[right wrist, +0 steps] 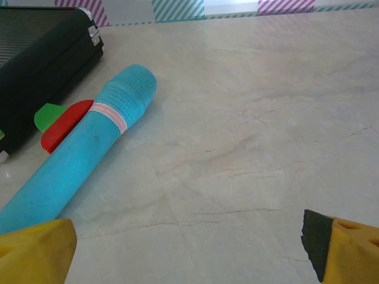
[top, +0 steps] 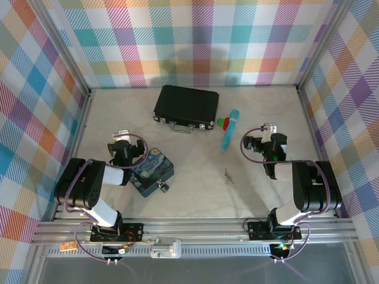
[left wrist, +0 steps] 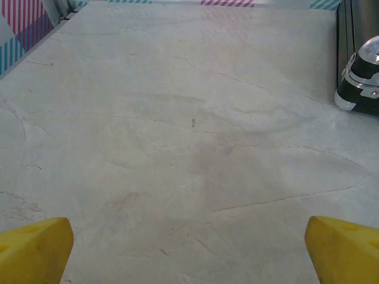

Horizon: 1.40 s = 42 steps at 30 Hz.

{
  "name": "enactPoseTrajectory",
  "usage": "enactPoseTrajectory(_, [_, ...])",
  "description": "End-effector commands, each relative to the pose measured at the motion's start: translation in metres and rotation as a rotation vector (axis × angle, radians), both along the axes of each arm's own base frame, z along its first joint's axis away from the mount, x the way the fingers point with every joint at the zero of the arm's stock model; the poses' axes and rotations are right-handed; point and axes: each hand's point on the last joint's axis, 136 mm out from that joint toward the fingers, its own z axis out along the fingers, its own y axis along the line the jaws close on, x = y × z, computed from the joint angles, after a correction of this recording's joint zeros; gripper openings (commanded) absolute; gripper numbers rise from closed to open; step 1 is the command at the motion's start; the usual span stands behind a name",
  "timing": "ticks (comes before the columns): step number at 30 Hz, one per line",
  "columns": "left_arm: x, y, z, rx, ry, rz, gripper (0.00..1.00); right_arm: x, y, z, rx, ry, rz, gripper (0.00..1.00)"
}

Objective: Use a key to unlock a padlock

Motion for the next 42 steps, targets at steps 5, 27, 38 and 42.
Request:
enactPoseTrajectory(5, [0.006,0.003,0.012,-0.022,-0.035,0.008,0.99,0.002,-0.001,0.002,-0.001,-0.014,0.011,0.99])
enactPoseTrajectory(27, [0.006,0.002,0.012,-0.023,-0.036,0.007,1.0,0.002,-0.001,0.002,0.002,-0.013,0.013,0.99])
enactPoseTrajectory(38, [0.006,0.003,0.014,-0.02,-0.041,0.006,1.0,0.002,-0.004,0.003,0.0,-0.013,-0.005,0.99])
enactPoseTrajectory(42, [0.003,0.006,0.036,-0.012,-0.03,0.029,1.0,0.004,-0.001,0.013,-0.015,0.005,0.0,0.99])
